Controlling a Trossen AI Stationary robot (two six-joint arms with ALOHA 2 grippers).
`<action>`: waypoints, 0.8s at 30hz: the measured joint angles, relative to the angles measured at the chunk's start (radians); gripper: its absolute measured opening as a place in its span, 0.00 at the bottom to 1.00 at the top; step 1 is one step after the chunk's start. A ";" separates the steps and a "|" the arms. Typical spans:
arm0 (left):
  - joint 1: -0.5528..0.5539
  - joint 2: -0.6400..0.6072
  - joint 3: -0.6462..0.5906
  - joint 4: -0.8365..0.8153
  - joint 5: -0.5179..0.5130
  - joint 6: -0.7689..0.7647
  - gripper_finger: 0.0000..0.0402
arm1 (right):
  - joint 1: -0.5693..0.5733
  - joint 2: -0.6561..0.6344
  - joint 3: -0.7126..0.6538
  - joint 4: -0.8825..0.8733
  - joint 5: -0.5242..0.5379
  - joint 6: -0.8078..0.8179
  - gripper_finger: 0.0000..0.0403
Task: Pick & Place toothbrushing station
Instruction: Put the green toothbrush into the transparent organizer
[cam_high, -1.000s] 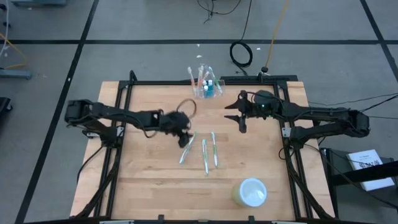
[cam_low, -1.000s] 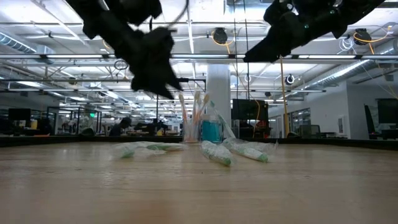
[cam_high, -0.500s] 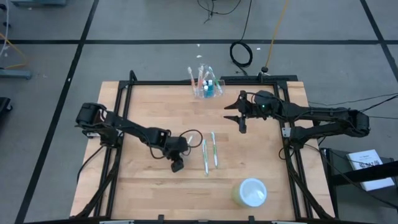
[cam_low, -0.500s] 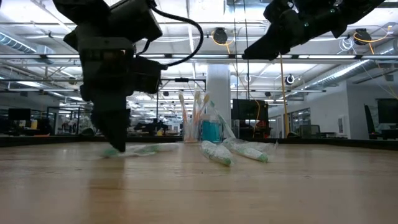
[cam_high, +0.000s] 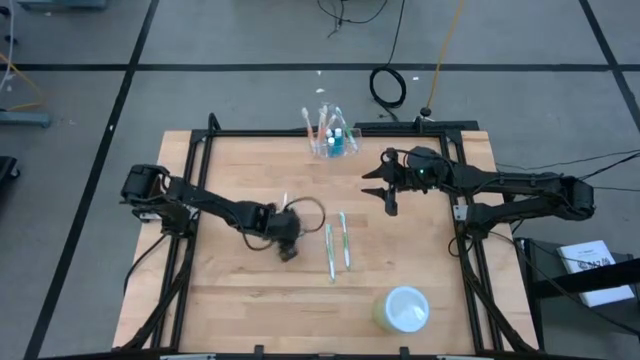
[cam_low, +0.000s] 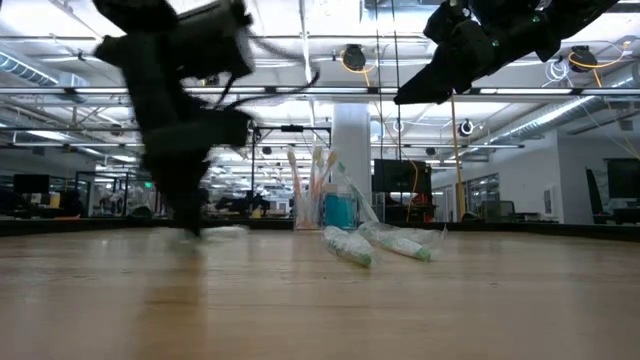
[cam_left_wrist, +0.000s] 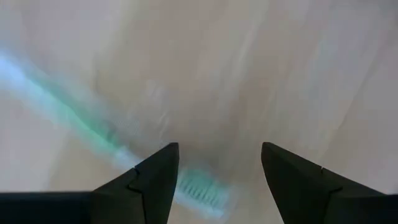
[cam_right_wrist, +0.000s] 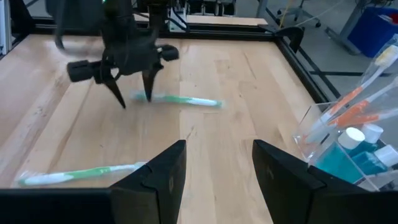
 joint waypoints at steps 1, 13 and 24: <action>0.012 -0.001 0.007 0.092 -0.015 0.012 0.58 | 0.000 0.000 0.000 0.000 0.000 0.006 0.44; 0.070 -0.117 0.128 0.049 -0.496 0.470 0.58 | 0.009 0.000 0.000 -0.011 0.001 0.033 0.44; 0.339 -0.035 0.048 0.132 -0.294 0.540 0.58 | 0.051 0.000 0.000 0.009 0.002 0.032 0.44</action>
